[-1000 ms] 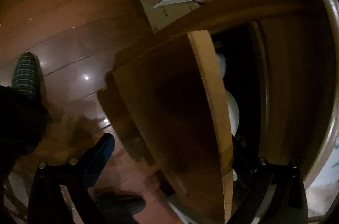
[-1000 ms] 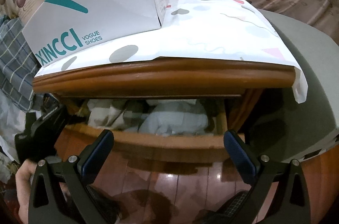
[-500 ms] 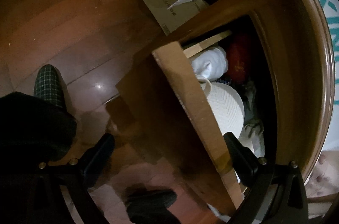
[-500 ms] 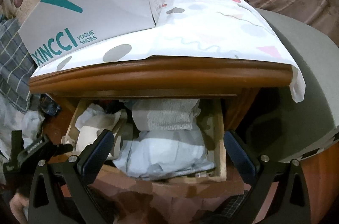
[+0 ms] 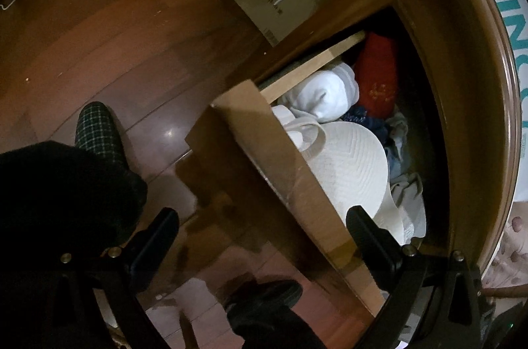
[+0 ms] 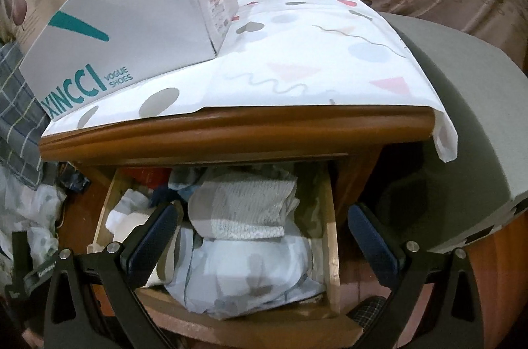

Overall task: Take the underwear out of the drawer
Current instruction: 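Move the left gripper over the drawer toward the cream ribbed underwear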

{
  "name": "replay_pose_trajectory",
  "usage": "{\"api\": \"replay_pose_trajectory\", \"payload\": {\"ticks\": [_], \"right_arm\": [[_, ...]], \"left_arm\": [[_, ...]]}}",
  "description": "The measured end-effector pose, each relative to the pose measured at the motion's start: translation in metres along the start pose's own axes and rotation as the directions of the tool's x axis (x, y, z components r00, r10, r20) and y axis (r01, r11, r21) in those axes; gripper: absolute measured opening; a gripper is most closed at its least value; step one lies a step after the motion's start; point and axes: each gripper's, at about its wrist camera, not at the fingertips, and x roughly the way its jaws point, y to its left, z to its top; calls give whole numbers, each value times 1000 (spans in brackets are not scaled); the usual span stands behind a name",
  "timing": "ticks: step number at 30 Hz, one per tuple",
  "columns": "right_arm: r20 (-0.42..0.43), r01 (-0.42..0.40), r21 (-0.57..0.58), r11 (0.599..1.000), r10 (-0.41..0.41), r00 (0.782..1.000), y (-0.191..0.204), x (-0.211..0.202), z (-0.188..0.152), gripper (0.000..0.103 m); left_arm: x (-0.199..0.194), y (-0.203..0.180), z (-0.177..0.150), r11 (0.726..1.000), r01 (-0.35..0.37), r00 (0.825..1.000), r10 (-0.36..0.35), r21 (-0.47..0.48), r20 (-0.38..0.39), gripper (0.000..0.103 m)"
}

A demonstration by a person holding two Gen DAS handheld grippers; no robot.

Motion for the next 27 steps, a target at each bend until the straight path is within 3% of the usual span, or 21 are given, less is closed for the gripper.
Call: {"api": "replay_pose_trajectory", "payload": {"ticks": [17, 23, 27], "right_arm": [[-26, -15, 34, 999, 15, 1000, -9, 2, 7, 103], [-42, -22, 36, 999, 23, 999, -9, 6, 8, 103], [-40, -20, 29, 999, 21, 999, -8, 6, 7, 103]], "left_arm": [[-21, 5, 1, 996, -84, 996, 85, 43, -34, 103], [-26, -14, 1, 972, -175, 985, 173, 157, 25, 103], [-34, -27, -3, 938, -253, 967, 239, 237, 88, 102]]}}
